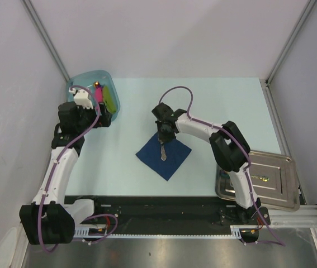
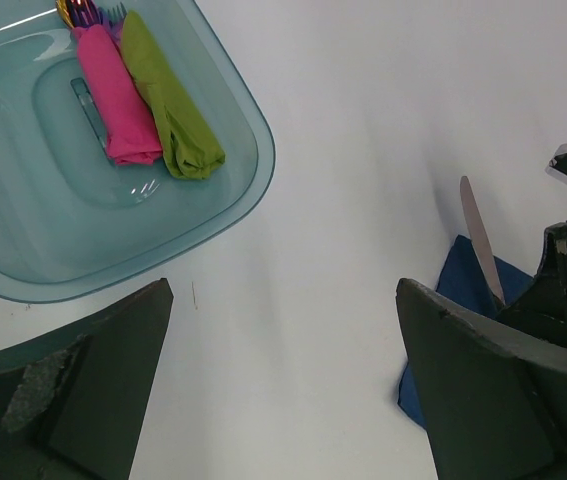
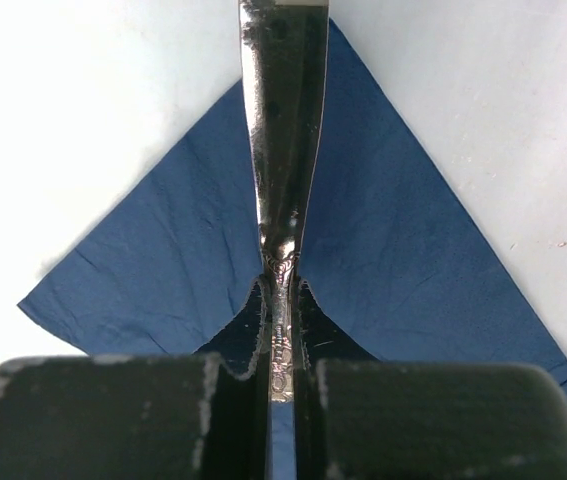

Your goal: Place the utensils on the paper napkin and roll it up

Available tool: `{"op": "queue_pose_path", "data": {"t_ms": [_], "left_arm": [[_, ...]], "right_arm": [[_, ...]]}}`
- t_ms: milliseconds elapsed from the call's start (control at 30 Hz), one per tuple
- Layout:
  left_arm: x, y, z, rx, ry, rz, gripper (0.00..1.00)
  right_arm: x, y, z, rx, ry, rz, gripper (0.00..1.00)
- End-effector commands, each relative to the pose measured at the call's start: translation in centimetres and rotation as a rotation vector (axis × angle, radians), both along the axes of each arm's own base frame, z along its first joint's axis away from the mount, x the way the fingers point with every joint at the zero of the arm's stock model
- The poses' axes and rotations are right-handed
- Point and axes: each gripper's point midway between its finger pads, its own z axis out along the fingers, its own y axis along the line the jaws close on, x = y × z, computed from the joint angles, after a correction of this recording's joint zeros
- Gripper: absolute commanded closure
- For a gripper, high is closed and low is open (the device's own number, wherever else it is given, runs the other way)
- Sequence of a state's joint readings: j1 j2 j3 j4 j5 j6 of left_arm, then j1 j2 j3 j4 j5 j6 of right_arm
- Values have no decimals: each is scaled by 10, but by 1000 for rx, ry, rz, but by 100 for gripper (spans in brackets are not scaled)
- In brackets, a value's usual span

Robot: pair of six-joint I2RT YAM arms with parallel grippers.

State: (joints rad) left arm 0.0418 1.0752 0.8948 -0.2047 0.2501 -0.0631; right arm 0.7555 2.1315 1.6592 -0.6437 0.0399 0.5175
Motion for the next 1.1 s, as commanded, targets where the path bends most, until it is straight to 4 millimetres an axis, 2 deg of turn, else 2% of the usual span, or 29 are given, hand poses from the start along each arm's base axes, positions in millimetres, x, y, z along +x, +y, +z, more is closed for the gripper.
{"op": "queue_pose_path", "data": {"t_ms": [0, 533, 667, 700, 733, 833, 967, 1067], "left_arm": [[-1, -5, 5, -20, -17, -17, 0], [-1, -4, 0, -13, -1, -17, 0], [-1, -2, 1, -8, -4, -10, 0], [-1, -2, 0, -7, -2, -7, 0], [-1, -2, 0, -9, -2, -7, 0], [-1, -1, -3, -5, 5, -2, 0], [-2, -1, -4, -4, 9, -6, 0], [-2, -1, -3, -5, 10, -3, 0]], "right_arm": [[7, 6, 5, 21, 2, -26, 100], [3, 3, -15, 9, 60, -44, 100], [2, -1, -20, 3, 72, -61, 93], [0, -2, -22, 2, 80, -67, 89], [-1, -3, -24, -3, 84, -70, 80], [-4, -1, -25, 16, 106, -67, 73], [-4, -2, -25, 23, 111, -67, 70], [1, -2, -13, 43, 94, -62, 64]]}}
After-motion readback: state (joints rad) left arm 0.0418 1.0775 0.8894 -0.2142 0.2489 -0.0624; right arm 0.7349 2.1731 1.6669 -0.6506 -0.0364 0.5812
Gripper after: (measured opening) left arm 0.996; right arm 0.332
